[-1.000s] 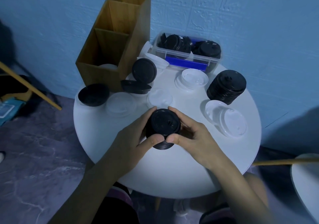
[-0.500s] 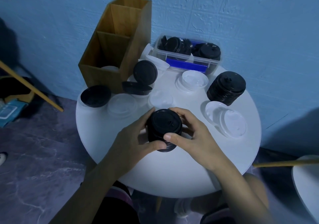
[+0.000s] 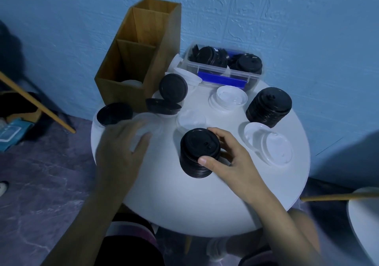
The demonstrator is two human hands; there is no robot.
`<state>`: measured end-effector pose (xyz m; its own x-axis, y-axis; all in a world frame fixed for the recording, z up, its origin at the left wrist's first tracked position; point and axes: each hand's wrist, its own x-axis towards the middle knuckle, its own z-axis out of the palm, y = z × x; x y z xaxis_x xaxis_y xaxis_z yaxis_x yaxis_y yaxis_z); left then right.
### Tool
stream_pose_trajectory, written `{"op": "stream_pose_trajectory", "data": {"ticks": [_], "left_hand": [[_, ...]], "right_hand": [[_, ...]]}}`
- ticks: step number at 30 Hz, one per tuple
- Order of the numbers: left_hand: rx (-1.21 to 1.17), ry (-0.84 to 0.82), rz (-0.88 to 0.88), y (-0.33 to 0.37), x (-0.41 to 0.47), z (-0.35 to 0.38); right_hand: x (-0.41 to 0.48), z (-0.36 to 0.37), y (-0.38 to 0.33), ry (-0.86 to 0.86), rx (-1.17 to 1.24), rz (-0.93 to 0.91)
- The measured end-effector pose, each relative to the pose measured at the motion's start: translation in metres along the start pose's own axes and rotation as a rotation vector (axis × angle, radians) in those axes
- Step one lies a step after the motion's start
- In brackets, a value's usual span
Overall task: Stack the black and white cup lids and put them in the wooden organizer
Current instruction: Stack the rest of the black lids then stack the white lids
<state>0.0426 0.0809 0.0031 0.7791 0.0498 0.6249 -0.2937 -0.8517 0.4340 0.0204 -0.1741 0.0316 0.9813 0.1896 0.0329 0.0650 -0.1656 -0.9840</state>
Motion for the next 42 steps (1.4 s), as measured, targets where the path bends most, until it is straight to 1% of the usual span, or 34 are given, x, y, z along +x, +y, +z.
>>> {"op": "stream_pose_trajectory", "data": {"ticks": [2,4,8,11,14,16,18,20,22,24,26,27,29,31,33,36,38,40,42], "left_hand": [[0.141,0.048,-0.019,-0.016,0.007,0.001],[0.186,0.039,-0.094,-0.027,0.01,0.001],[0.097,-0.036,-0.235,-0.042,0.013,0.002],[0.062,-0.033,-0.264,-0.041,0.015,-0.001],[0.031,0.005,-0.315,-0.03,0.016,-0.01],[0.005,0.063,-0.334,-0.022,0.016,-0.018],[-0.046,0.135,-0.294,-0.014,0.016,-0.025],[-0.167,0.175,-0.22,-0.002,0.015,-0.031],[-0.393,0.183,-0.208,0.018,0.016,-0.036],[-0.714,0.148,-0.338,0.039,0.019,-0.038],[-1.066,0.036,-0.557,0.058,0.024,-0.036],[-1.198,-0.042,-0.655,0.064,0.025,-0.034],[-1.318,-0.147,-0.76,0.072,0.026,-0.028],[-1.319,-0.189,-0.788,0.077,0.026,-0.023],[-1.283,-0.214,-0.779,0.078,0.027,-0.017],[-1.198,-0.258,-0.701,0.075,0.029,-0.011],[-1.082,-0.257,-0.635,0.074,0.031,-0.009],[-0.969,-0.258,-0.566,0.074,0.031,-0.006],[-0.931,-0.285,-0.506,0.074,0.03,-0.005]], "right_hand": [[0.001,0.0,0.0,-0.006,0.0,-0.002],[0.003,0.001,0.0,-0.009,-0.01,-0.006],[0.007,0.004,0.001,-0.012,-0.019,-0.011],[0.01,0.006,0.002,-0.005,-0.03,-0.009],[0.011,0.006,0.003,-0.008,-0.039,-0.008],[0.011,0.006,0.003,-0.007,-0.039,-0.004],[0.011,0.007,0.004,-0.007,-0.039,-0.006],[0.01,0.007,0.004,-0.009,-0.041,-0.004],[0.009,0.007,0.004,-0.009,-0.047,-0.002],[0.006,0.007,0.004,-0.005,-0.052,0.001],[0.003,0.006,0.003,-0.011,-0.059,0.001],[0.001,0.005,0.003,-0.015,-0.07,0.002],[-0.001,0.003,0.001,-0.011,-0.087,0.008],[-0.001,0.0,-0.004,0.02,-0.115,-0.018],[0.001,-0.003,-0.012,0.043,-0.189,-0.075],[0.011,-0.002,-0.028,0.001,-0.374,-0.16],[0.019,0.0,-0.031,-0.006,-0.474,-0.225],[0.024,0.0,-0.031,-0.002,-0.501,-0.217],[0.025,-0.003,-0.031,0.015,-0.492,-0.18]]}}
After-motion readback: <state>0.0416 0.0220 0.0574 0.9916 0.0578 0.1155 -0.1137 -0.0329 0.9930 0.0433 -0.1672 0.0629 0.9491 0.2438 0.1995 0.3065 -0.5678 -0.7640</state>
